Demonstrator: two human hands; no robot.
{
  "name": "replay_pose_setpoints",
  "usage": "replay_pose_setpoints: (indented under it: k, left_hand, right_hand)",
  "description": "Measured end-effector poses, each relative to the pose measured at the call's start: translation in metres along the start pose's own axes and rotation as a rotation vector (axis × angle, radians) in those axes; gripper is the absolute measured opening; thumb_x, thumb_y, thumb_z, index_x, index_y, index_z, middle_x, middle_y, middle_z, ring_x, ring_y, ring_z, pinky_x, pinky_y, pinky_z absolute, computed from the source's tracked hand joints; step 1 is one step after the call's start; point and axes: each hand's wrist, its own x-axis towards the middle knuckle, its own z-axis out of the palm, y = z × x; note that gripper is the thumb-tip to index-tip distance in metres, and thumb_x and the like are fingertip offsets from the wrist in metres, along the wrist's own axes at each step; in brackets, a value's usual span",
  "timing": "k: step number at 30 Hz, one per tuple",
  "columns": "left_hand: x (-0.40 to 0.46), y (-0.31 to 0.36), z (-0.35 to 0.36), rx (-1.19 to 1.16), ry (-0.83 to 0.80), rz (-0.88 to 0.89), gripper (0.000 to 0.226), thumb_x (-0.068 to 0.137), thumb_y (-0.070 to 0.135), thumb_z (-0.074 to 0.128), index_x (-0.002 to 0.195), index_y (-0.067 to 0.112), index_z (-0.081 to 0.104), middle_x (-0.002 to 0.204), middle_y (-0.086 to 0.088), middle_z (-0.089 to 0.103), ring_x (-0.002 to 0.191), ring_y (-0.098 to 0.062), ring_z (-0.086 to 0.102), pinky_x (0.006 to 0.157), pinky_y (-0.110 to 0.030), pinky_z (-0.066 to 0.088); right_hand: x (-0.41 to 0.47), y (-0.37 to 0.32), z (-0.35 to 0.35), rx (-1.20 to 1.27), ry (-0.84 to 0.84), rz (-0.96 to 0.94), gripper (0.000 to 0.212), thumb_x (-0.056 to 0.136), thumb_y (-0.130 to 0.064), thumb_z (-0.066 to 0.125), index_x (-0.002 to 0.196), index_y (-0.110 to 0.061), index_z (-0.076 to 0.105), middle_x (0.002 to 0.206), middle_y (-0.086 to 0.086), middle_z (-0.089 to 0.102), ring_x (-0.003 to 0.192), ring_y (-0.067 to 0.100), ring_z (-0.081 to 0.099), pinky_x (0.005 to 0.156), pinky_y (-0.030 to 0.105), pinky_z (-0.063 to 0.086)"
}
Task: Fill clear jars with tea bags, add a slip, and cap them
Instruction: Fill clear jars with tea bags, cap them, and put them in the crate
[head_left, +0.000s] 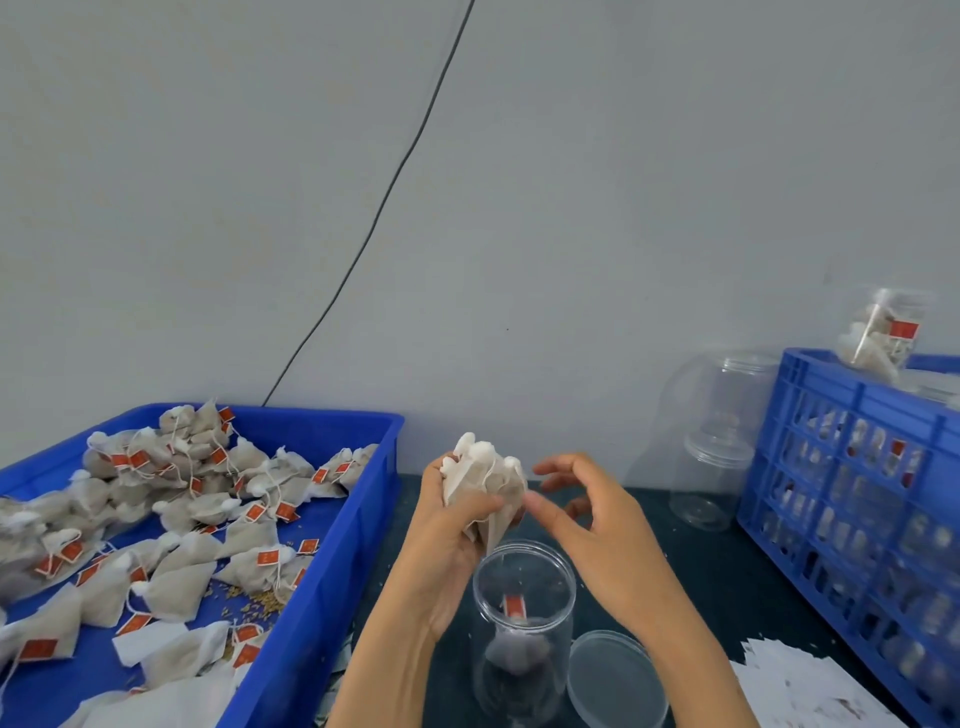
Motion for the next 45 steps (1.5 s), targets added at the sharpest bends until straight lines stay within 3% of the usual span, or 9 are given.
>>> replay_pose_setpoints:
  k: [4,8,11,15,19,25,31,41,45]
  left_hand:
    - [0.000,-0.001,0.006,-0.072,-0.029,-0.050,0.041,0.089,-0.003,0.046,0.129,0.006,0.044,0.121,-0.024,0.063,0.107,-0.041,0.062,0.091,-0.047,0.051]
    - [0.000,-0.003,0.010,0.004,-0.033,-0.070,0.037,0.091,0.005,0.053,0.128,0.005,0.046,0.106,-0.017,0.067,0.098,-0.028,0.063,0.099,-0.050,0.046]
    - [0.000,-0.006,0.010,0.068,-0.021,-0.062,0.032,0.094,0.012,0.055,0.125,0.008,0.047,0.097,-0.007,0.070,0.088,-0.019,0.068,0.088,-0.044,0.053]
    - [0.002,-0.005,0.004,0.127,0.055,-0.032,0.022,0.095,0.013,0.055,0.116,0.010,0.049,0.105,-0.012,0.067,0.082,-0.019,0.073,0.062,-0.032,0.058]
    - [0.003,-0.005,-0.002,0.150,0.064,0.013,0.022,0.094,0.012,0.058,0.113,0.006,0.052,0.105,-0.013,0.069,0.088,-0.023,0.072,0.065,-0.027,0.056]
    - [0.005,-0.012,0.002,0.132,0.062,0.010,0.016,0.094,0.008,0.055,0.107,0.000,0.057,0.085,-0.008,0.069,0.077,-0.016,0.068,0.065,-0.028,0.056]
    - [0.008,-0.007,-0.009,0.017,0.167,0.076,0.007,0.091,0.003,0.058,0.096,0.008,0.058,0.085,-0.006,0.064,0.078,-0.019,0.067,0.070,-0.029,0.057]
    - [0.009,-0.005,-0.017,-0.055,0.173,0.023,0.012,0.091,0.000,0.056,0.099,0.008,0.060,0.087,-0.008,0.067,0.080,-0.021,0.069,0.067,-0.030,0.058]
    - [0.008,-0.004,-0.016,-0.112,0.140,-0.003,0.015,0.091,-0.001,0.053,0.102,0.006,0.060,0.089,-0.008,0.066,0.081,-0.023,0.071,0.066,-0.029,0.058]
  right_hand:
    - [-0.001,-0.004,0.004,0.144,0.046,-0.040,0.034,0.073,-0.064,0.058,0.101,-0.044,0.056,0.098,-0.027,0.060,0.082,0.001,0.060,0.068,0.013,0.048]
    - [0.000,0.000,0.014,0.118,0.083,-0.052,0.018,0.082,-0.041,0.069,0.096,-0.037,0.058,0.092,-0.018,0.064,0.077,-0.001,0.059,0.066,0.010,0.046]
    - [0.001,0.003,0.016,0.066,0.124,-0.079,0.011,0.085,-0.035,0.069,0.083,-0.034,0.058,0.077,-0.018,0.064,0.070,-0.001,0.057,0.062,0.011,0.045]
    - [0.001,0.004,0.016,0.038,0.155,-0.085,0.015,0.083,-0.034,0.070,0.077,-0.036,0.057,0.079,-0.030,0.061,0.077,-0.002,0.058,0.063,0.011,0.048]
    - [0.002,0.003,0.017,0.126,0.195,-0.111,0.014,0.084,-0.026,0.072,0.078,-0.030,0.060,0.075,-0.019,0.064,0.068,0.001,0.058,0.060,0.011,0.046]
    - [0.003,0.003,0.018,0.262,0.064,-0.101,0.011,0.090,-0.017,0.065,0.082,-0.023,0.060,0.075,-0.014,0.064,0.068,-0.001,0.059,0.062,0.012,0.046]
    - [0.005,0.010,0.006,0.313,0.174,-0.081,0.010,0.090,-0.012,0.064,0.083,-0.019,0.064,0.076,-0.009,0.065,0.068,0.003,0.058,0.064,0.014,0.047]
    - [0.001,0.010,0.002,-0.021,0.012,-0.111,0.009,0.087,-0.025,0.069,0.084,-0.031,0.063,0.087,-0.018,0.064,0.086,-0.001,0.060,0.074,0.013,0.048]
    - [-0.002,0.013,-0.001,-0.170,-0.198,-0.086,0.014,0.087,-0.033,0.068,0.093,-0.042,0.059,0.100,-0.027,0.058,0.097,-0.002,0.053,0.093,0.023,0.040]
